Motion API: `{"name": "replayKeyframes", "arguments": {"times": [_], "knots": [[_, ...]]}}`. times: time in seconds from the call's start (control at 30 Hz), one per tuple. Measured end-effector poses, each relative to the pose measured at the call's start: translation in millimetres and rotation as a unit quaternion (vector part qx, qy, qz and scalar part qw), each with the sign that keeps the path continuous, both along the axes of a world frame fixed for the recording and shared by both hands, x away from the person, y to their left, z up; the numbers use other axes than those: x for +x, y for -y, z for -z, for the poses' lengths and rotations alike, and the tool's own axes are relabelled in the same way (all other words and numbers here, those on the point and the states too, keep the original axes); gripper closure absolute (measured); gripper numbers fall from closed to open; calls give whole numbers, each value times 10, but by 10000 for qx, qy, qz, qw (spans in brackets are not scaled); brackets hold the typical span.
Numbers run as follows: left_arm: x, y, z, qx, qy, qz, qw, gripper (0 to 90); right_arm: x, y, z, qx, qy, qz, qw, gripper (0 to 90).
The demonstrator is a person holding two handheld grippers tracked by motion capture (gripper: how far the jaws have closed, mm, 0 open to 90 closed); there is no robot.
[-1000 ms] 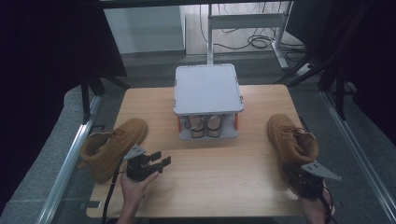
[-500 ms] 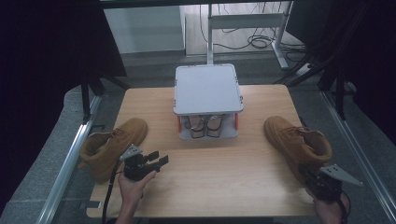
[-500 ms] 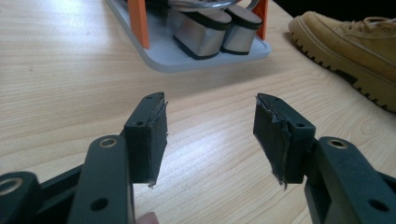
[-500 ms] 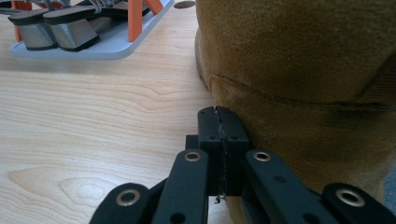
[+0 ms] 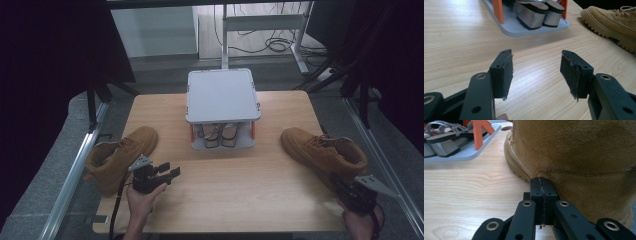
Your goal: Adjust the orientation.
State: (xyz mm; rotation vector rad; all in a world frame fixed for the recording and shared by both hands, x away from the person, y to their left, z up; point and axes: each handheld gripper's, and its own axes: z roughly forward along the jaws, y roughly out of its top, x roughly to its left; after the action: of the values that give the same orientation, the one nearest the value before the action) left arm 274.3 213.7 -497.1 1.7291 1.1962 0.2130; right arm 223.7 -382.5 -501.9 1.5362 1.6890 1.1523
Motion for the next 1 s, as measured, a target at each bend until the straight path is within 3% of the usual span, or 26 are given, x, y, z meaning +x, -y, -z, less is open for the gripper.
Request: {"name": "replayKeyframes", "arguments": {"times": [0.23,0.33,0.43,0.7,1.0], "knots": [[2,-7,-1,-12,-17,-9,10000,432,14,-28,18,49,7,18,10000,896],[4,-11,1,3,-26,-6,10000,431,32,-143,22,170,20,-206,9996,894],[5,-11,3,10,-38,1,10000,429,61,-334,14,74,-9,-509,9987,885],[5,-18,5,82,-27,2,10000,427,152,-793,55,76,-69,-1119,9937,878],[-3,-50,-11,110,-15,22,9999,425,206,-1259,51,123,-80,-1766,9842,874]]}}
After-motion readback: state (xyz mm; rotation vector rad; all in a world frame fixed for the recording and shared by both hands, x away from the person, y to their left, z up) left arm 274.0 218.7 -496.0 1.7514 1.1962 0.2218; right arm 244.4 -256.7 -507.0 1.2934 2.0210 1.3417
